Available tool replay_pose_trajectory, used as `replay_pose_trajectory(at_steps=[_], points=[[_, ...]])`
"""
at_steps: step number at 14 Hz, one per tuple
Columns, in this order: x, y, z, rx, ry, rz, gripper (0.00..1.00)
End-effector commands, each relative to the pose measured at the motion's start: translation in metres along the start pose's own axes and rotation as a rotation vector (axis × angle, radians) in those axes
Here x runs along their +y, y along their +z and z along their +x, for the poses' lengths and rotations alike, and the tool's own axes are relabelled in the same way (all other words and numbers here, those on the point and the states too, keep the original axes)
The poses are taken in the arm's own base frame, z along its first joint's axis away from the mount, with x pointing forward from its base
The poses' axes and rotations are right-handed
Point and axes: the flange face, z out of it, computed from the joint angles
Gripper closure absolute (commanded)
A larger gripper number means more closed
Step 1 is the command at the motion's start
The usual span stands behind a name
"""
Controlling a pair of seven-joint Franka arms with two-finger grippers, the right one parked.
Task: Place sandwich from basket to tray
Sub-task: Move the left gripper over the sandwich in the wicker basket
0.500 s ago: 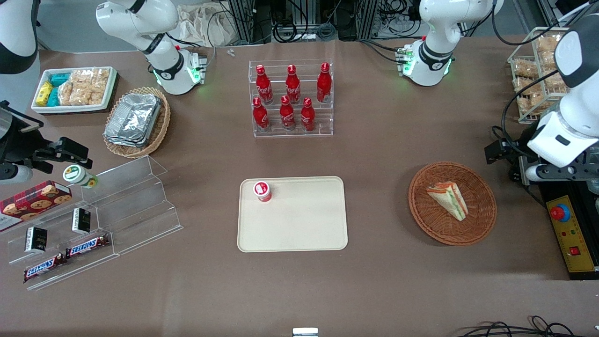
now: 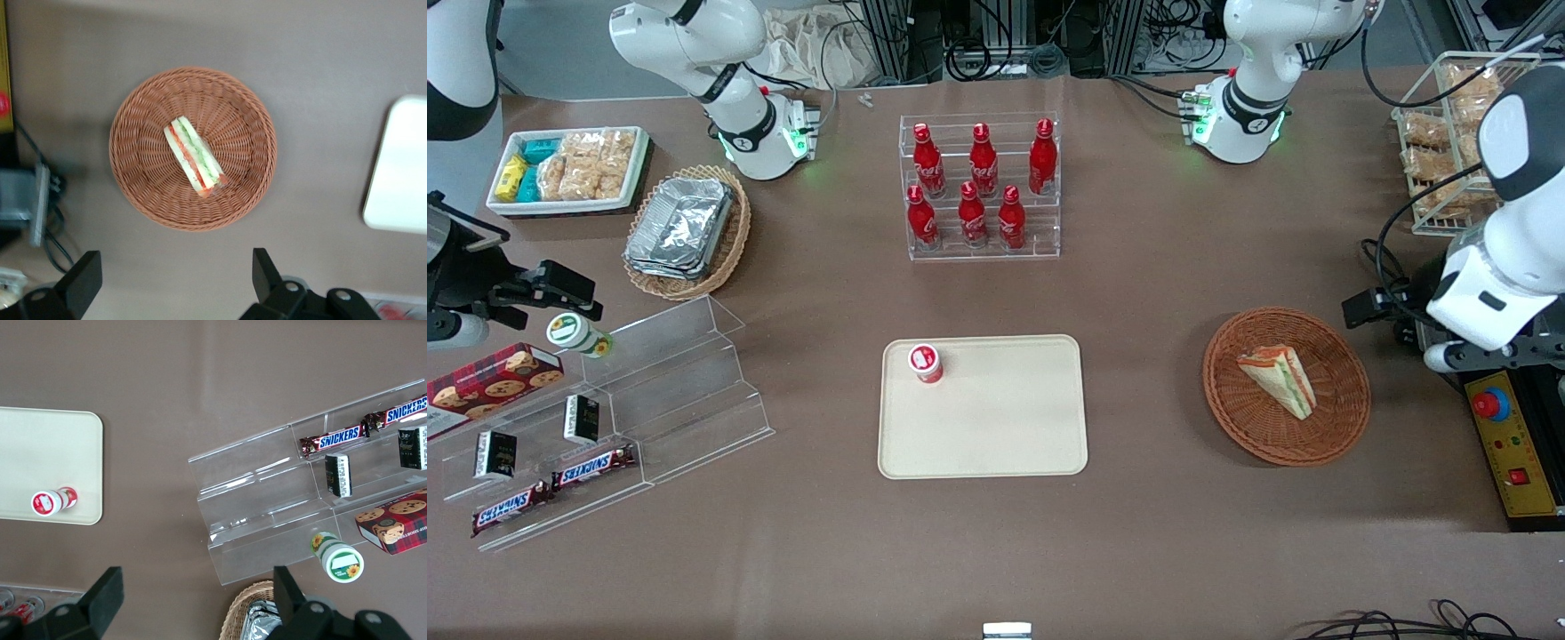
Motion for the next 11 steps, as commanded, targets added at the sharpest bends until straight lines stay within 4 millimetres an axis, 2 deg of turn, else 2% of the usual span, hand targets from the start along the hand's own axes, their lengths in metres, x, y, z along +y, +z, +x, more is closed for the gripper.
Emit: replay_pose_trajectory(at_steps=[1,3,5,7,9,11], points=[[0.01,0.033,0.012,0.013,-0.156,0.003,0.0],[0.005,0.055,0.01,-0.011,-0.236,0.0,0.0],[0.001,0.076,0.013,0.003,-0.414,0.001,0.0],[0.002,0.111,0.01,0.028,-0.489,-0.007,0.0],[-0.003,0.151,0.005,0.047,-0.524,-0.021,0.0],[-0.011,0.183,0.005,0.055,-0.629,-0.035,0.0]])
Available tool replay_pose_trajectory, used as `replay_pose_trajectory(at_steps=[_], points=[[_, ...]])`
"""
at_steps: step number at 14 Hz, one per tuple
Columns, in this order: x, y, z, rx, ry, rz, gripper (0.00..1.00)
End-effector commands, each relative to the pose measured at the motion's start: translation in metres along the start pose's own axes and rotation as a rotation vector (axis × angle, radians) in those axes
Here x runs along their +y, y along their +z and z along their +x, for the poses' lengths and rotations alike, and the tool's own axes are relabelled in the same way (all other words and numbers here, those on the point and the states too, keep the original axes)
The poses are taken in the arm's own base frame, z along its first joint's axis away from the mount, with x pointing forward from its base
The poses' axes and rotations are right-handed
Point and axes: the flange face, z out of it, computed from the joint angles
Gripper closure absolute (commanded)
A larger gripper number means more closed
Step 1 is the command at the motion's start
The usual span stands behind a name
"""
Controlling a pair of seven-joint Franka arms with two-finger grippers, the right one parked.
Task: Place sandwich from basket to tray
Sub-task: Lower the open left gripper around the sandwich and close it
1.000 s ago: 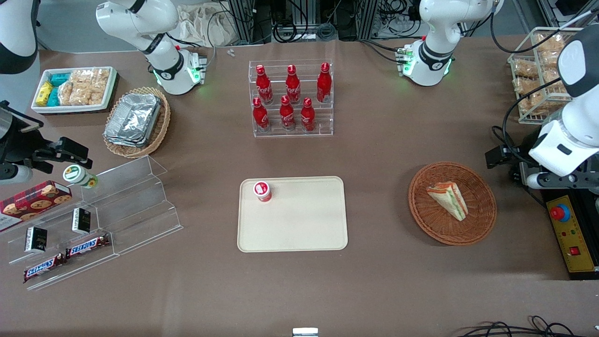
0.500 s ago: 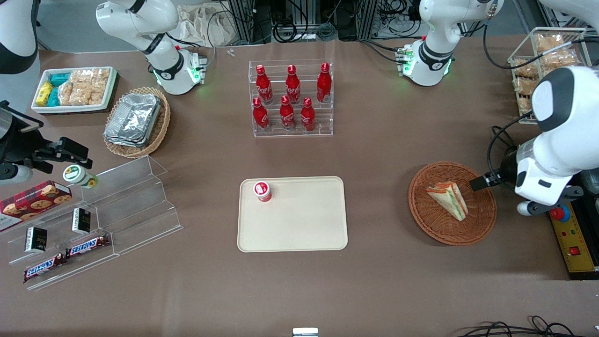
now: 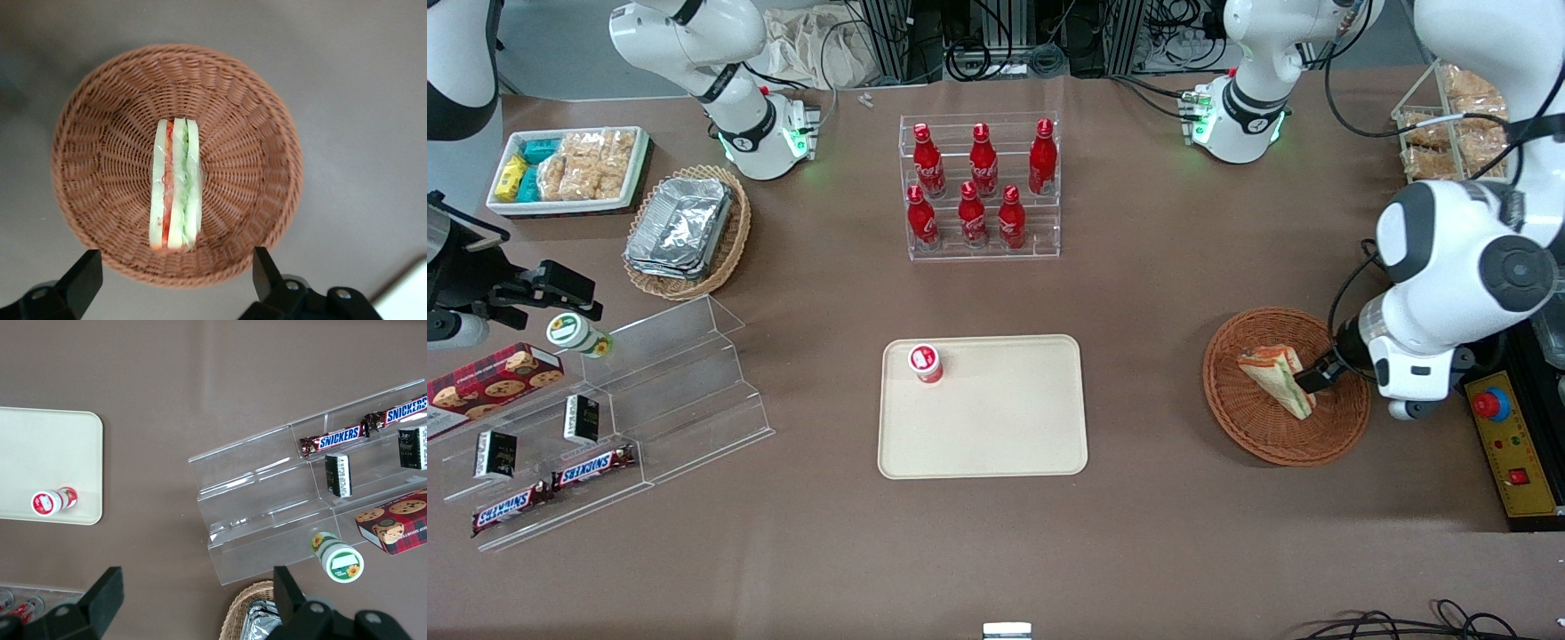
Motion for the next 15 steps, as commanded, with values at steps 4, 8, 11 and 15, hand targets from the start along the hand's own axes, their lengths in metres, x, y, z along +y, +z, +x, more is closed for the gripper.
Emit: replay_pose_trajectory(at_steps=[4,8,11,15], points=[[-0.009,0.056,0.0,-0.014,-0.127,0.019,0.0],[-0.01,0.087,-0.001,-0.018,-0.147,0.013,0.0],[-0.019,0.109,-0.009,-0.015,-0.145,0.009,0.0],[-0.029,0.137,-0.011,-0.016,-0.153,0.007,0.09]])
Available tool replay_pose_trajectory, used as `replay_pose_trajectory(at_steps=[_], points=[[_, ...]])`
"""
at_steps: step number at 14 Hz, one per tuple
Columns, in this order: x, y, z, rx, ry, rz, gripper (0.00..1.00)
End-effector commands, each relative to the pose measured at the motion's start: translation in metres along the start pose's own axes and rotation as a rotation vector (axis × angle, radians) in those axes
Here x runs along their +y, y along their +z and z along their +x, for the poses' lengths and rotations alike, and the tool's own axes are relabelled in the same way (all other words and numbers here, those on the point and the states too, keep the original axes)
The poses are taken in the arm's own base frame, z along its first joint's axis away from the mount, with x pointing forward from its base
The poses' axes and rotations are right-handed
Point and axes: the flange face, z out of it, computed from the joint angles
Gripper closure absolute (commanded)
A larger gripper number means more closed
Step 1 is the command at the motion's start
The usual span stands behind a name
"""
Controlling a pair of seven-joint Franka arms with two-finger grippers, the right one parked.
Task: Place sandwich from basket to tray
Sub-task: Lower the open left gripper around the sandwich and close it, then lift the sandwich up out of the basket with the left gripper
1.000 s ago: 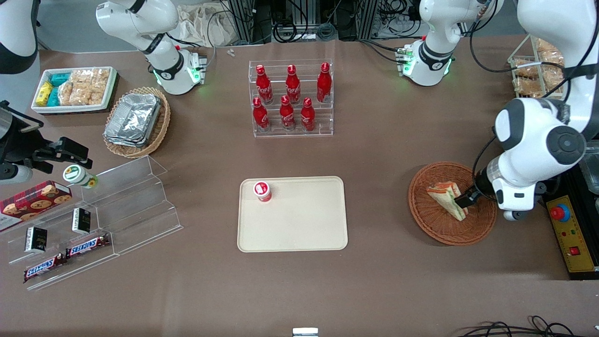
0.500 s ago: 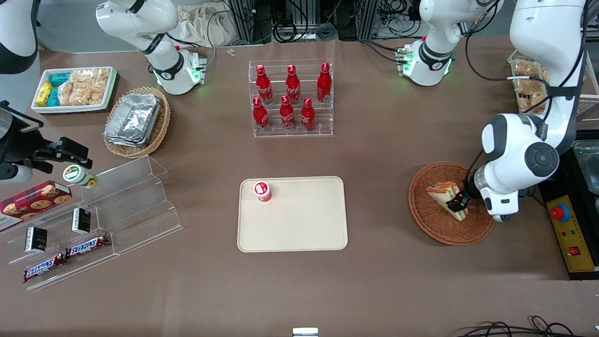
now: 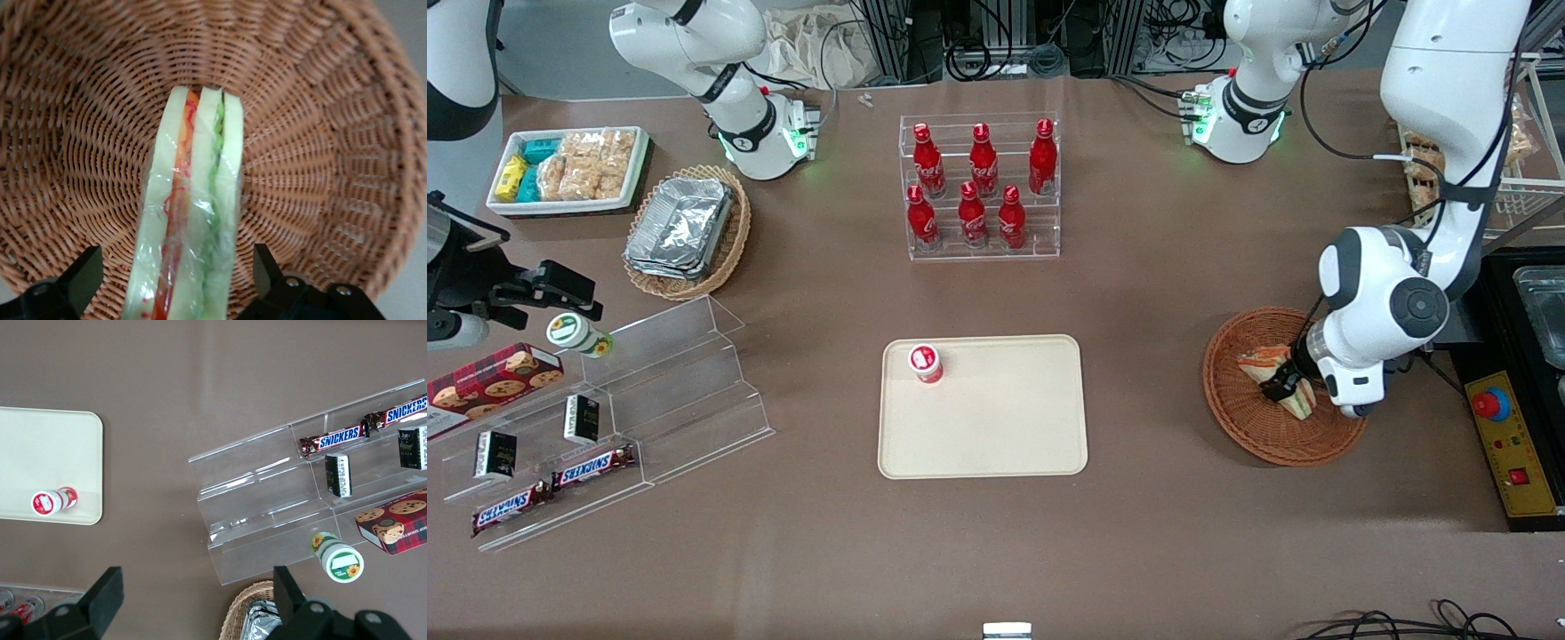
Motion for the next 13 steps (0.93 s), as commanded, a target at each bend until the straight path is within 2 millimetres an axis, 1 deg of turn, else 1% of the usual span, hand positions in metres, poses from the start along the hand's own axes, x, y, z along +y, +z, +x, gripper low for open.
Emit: replay_pose_trajectory(at_steps=[1,2,4,5,7,8,9,10,12,13], points=[[-0.008,0.008,0.004,0.018,-0.022,-0.007,0.51],[-0.007,0.005,0.004,0.021,-0.017,-0.01,0.99],[-0.002,-0.004,0.007,0.033,-0.022,-0.024,1.0],[0.001,-0.012,0.009,0.04,-0.022,-0.031,1.0],[0.003,-0.034,0.008,0.042,-0.012,-0.014,1.0],[0.006,-0.049,0.009,0.042,-0.005,0.003,1.0],[0.01,-0.069,0.013,0.033,-0.006,0.02,1.0],[0.016,-0.094,0.017,0.021,-0.007,0.043,1.0],[0.031,-0.15,0.028,-0.003,-0.015,0.077,1.0],[0.037,-0.175,0.03,-0.007,-0.013,0.083,1.0]])
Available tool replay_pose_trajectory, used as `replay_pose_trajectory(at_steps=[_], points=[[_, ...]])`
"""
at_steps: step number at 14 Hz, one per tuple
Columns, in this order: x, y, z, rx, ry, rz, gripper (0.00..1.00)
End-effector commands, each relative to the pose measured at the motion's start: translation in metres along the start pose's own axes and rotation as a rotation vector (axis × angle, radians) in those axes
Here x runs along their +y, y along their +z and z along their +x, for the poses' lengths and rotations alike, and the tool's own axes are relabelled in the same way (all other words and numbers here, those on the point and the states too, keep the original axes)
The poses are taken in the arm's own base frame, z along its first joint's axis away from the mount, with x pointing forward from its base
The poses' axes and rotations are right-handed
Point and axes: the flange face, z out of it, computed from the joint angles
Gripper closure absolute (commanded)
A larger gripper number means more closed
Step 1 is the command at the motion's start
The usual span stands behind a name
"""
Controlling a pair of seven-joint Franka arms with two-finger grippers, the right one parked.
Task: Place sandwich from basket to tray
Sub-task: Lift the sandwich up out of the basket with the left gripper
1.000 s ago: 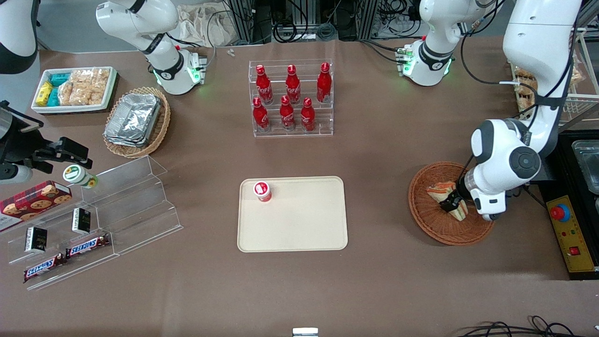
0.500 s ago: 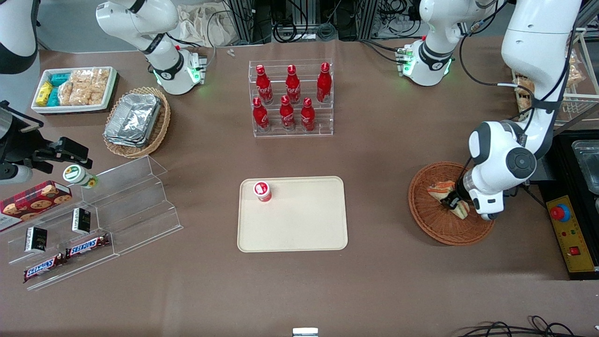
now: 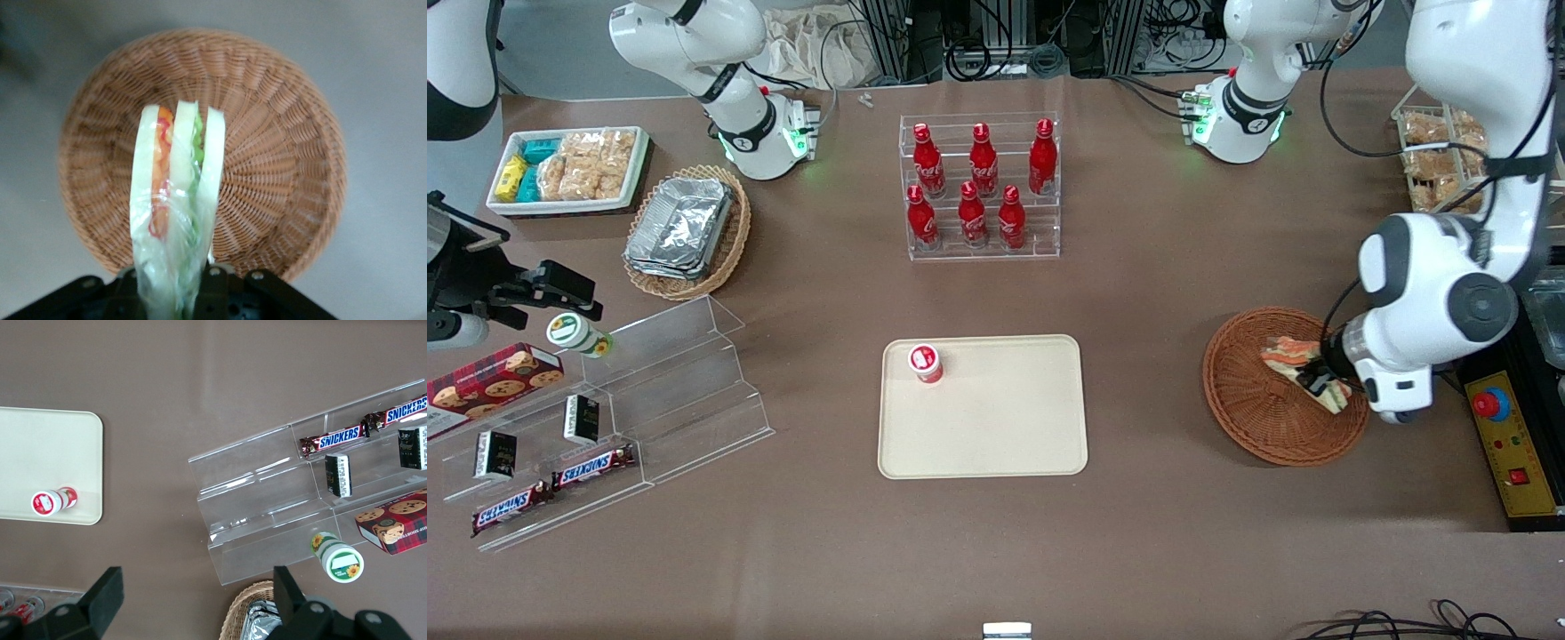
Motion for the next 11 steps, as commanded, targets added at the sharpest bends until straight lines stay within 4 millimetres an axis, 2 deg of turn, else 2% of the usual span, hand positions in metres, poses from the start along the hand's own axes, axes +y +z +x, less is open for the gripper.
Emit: replay_pose_trajectory(at_steps=[1,2,4,7,9,11], points=[[0.012,-0.067,0.009,0.003,-0.02,0.021,1.0],[0.013,-0.082,0.01,0.002,-0.023,0.012,1.0],[0.014,-0.092,0.01,0.001,-0.025,0.002,1.0],[0.02,-0.121,-0.005,0.002,0.021,-0.007,1.0],[0.049,-0.155,-0.051,-0.002,0.142,-0.034,1.0],[0.072,-0.164,-0.097,-0.016,0.244,-0.047,1.0]])
